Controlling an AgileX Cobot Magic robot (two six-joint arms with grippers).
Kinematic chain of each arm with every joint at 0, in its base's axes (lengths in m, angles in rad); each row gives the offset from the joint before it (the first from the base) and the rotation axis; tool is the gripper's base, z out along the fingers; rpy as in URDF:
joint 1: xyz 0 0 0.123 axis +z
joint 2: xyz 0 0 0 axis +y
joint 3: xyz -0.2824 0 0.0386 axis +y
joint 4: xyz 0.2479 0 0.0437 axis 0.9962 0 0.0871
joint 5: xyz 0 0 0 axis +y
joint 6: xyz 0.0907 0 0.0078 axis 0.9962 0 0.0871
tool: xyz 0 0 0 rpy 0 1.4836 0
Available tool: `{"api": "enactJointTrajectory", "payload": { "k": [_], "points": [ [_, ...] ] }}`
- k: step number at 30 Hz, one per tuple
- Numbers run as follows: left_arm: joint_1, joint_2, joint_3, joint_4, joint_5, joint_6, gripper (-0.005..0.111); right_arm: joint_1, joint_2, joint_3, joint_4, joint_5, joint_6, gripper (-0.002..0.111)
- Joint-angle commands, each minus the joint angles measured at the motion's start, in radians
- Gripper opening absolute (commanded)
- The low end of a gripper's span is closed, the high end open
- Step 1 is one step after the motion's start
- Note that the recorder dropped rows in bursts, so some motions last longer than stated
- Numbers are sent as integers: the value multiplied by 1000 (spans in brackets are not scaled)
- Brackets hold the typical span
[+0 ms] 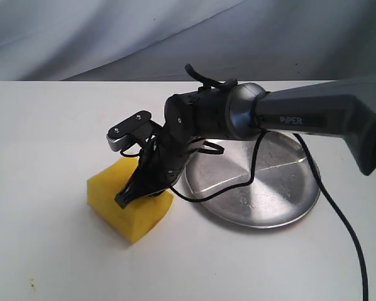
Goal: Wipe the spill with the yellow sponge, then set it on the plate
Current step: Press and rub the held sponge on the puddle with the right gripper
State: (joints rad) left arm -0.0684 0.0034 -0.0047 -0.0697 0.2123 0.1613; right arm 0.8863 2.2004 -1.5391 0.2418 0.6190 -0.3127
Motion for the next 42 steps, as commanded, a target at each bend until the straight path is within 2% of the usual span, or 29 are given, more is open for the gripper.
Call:
{"api": "enactJointTrajectory", "payload": {
  "k": [1, 8, 16, 20, 25, 30, 36, 38, 42],
  "points": [
    [-1, -3, 5, 1, -7, -2, 0, 36, 73, 8, -72, 70, 3, 0],
    [-1, -3, 5, 1, -7, -2, 0, 123, 91, 8, -144, 199, 22, 0],
    [-1, -3, 5, 1, -7, -2, 0, 207, 91, 8, -353, 316, 149, 0],
    [-1, -3, 5, 1, -7, -2, 0, 206, 91, 8, -415, 371, 186, 0],
    [-1, -3, 5, 1, -7, -2, 0, 158, 85, -5, -626, 308, 313, 0],
    [-1, -3, 5, 1, -7, -2, 0, 83, 106, -106, -594, 262, 304, 0],
    [-1, -3, 5, 1, -7, -2, 0, 21, 155, -277, -496, 295, 233, 0],
    [-1, -3, 5, 1, -7, -2, 0, 21, 178, -337, -434, 353, 167, 0],
    [-1, -3, 5, 1, -7, -2, 0, 70, 180, -342, -289, 443, 27, 0]
  ]
}}
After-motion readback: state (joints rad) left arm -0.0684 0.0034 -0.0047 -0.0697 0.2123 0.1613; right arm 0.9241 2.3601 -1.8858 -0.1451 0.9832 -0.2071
